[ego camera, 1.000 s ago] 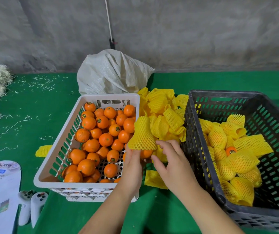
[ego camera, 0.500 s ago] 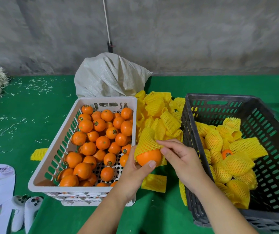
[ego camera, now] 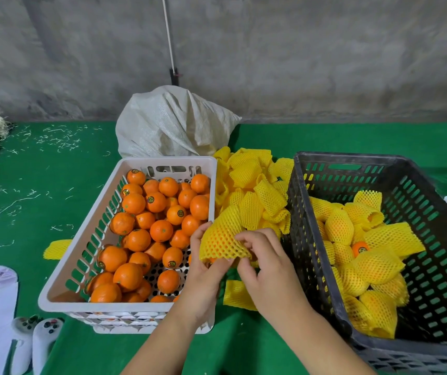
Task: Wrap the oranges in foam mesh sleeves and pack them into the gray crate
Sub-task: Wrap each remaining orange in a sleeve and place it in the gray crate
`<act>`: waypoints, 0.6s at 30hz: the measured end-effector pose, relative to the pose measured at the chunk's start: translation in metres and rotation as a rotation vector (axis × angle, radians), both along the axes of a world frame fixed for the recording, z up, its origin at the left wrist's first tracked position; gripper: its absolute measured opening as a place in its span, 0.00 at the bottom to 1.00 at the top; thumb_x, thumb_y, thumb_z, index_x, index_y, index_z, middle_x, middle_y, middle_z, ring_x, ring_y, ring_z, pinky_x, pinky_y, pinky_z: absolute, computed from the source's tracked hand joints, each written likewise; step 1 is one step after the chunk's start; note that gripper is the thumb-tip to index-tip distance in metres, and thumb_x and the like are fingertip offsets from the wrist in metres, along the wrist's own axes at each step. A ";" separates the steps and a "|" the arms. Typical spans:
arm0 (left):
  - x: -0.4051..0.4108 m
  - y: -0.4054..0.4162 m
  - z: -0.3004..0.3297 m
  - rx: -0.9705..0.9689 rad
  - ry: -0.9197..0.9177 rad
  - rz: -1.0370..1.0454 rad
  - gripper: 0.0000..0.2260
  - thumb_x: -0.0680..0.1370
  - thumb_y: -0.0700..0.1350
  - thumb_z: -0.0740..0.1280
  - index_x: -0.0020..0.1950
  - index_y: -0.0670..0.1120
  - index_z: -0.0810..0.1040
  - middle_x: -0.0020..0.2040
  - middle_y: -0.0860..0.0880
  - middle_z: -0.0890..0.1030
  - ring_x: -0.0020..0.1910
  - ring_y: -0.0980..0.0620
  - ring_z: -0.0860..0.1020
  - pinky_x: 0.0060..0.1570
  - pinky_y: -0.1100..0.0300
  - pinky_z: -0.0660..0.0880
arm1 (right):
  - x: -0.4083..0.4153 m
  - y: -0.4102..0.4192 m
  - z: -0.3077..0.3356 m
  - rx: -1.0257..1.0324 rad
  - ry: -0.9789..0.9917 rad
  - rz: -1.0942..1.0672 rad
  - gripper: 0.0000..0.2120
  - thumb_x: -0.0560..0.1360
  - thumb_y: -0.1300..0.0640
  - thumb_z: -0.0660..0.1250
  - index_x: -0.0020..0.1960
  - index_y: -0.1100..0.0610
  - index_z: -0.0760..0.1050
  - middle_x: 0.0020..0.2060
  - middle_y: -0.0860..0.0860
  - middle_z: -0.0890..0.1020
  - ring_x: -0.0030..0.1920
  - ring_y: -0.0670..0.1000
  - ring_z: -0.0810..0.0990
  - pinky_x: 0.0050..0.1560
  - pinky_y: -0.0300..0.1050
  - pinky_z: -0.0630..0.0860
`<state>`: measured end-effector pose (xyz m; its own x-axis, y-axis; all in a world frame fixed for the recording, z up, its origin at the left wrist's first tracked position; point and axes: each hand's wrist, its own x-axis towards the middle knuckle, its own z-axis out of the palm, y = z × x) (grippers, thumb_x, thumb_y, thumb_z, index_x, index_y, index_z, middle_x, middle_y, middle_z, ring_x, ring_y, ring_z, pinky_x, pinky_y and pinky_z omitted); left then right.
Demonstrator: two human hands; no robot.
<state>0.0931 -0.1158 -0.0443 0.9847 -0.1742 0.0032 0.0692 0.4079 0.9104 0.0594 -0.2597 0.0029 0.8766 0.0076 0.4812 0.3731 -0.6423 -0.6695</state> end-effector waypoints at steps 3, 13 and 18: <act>0.000 -0.002 -0.002 0.063 -0.039 0.002 0.30 0.74 0.42 0.76 0.74 0.54 0.71 0.65 0.38 0.81 0.65 0.36 0.79 0.64 0.48 0.79 | 0.002 -0.007 0.006 0.022 -0.037 -0.012 0.12 0.76 0.65 0.67 0.58 0.58 0.80 0.54 0.47 0.75 0.47 0.46 0.76 0.42 0.49 0.78; 0.000 -0.009 -0.008 0.160 -0.059 0.182 0.27 0.73 0.42 0.74 0.71 0.55 0.73 0.58 0.46 0.84 0.58 0.42 0.83 0.56 0.51 0.83 | -0.006 0.000 -0.004 0.030 -0.022 0.084 0.08 0.75 0.55 0.64 0.54 0.54 0.77 0.50 0.44 0.74 0.50 0.47 0.76 0.48 0.43 0.76; 0.000 -0.004 -0.007 0.174 -0.077 0.117 0.32 0.78 0.41 0.74 0.80 0.51 0.67 0.69 0.43 0.80 0.68 0.39 0.79 0.67 0.39 0.77 | 0.001 0.013 0.000 0.597 0.457 0.009 0.22 0.69 0.34 0.68 0.60 0.37 0.69 0.54 0.40 0.78 0.54 0.44 0.79 0.50 0.34 0.76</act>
